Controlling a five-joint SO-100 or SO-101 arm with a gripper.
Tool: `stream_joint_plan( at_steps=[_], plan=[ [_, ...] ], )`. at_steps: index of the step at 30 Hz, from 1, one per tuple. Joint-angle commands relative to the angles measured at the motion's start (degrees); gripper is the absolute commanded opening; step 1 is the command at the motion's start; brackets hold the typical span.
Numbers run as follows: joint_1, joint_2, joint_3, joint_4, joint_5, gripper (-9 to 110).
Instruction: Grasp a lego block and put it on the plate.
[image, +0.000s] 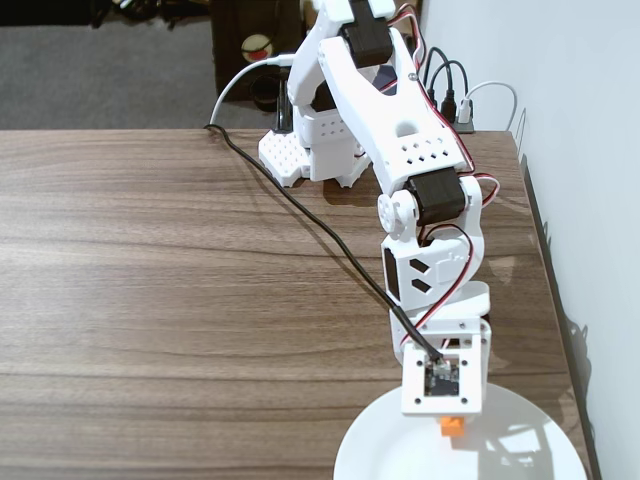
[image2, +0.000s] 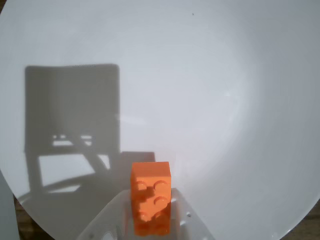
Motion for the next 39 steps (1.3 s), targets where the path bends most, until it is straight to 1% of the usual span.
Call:
stream_joint_plan(
  at_steps=[1, 6, 7, 13, 18, 24, 26, 29, 34, 39],
  plan=[
    [-0.5, 0.5, -2.7, -0.2, 0.4, 2],
    [-0.4, 1.1, -2.7, 0.6, 0.6, 9],
    [-0.4, 1.1, -2.7, 0.9, 0.7, 13],
    [-0.2, 2.3, -2.5, 1.4, 1.3, 16],
    [0.2, 4.3, -2.5, 2.5, 2.7, 16],
    [0.3, 14.3, 0.5, 7.9, 12.3, 15],
    [0.4, 18.0, 3.1, 9.0, 15.4, 11],
    [1.0, 23.7, 9.4, 9.1, 20.0, 1],
    [3.1, 33.7, 21.1, 8.6, 26.9, 1],
    [6.3, 44.2, 32.4, 7.8, 36.7, 1]
  ],
)
